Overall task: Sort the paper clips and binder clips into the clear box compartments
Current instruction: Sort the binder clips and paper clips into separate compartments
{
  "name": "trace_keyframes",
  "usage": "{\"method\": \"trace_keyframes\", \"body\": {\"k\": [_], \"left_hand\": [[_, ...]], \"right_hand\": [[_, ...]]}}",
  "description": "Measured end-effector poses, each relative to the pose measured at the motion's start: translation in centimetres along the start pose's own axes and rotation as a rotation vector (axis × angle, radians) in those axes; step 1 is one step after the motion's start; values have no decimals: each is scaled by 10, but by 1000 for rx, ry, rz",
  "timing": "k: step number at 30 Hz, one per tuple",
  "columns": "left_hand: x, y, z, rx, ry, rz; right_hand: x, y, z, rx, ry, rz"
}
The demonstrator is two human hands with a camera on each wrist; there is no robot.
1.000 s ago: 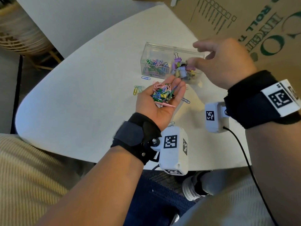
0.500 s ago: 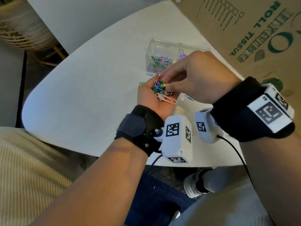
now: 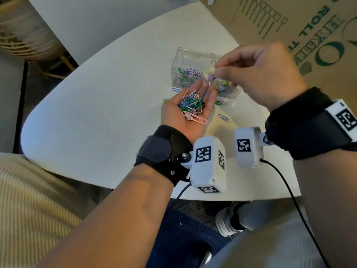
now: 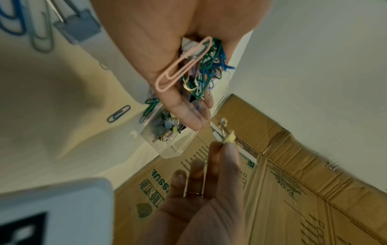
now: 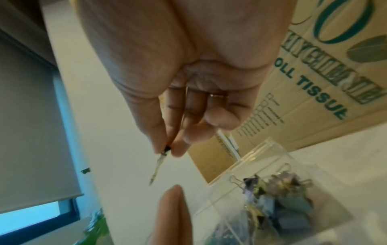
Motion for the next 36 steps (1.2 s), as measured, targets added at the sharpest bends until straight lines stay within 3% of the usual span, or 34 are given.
{"method": "trace_keyframes", "body": {"k": [4, 7, 12, 18, 25, 36], "left_hand": [[1, -5, -5, 18, -47, -5], [3, -8, -11, 16, -74, -5], [5, -9, -13, -3, -82, -3], [1, 4, 0, -36, 3, -5], [4, 11, 0, -43, 10, -15], [7, 11, 11, -70, 64, -22]], "right_hand": [[-9, -29, 26, -90, 89, 219], [-13, -37, 37, -20, 101, 287], [-13, -24, 26, 268, 60, 182], [16, 25, -10, 384, -56, -239], [26, 48, -23, 578, -151, -159], [19, 43, -19, 674, -190, -112]]}}
Point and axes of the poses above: each hand's wrist, its own x-axis away from the middle knuckle, its own y-axis out of the palm, z = x × y, the point moved 9 cm from there along -x, towards the middle knuckle, and after that the axes turned 7 degrees about y, right-handed, at the moved point
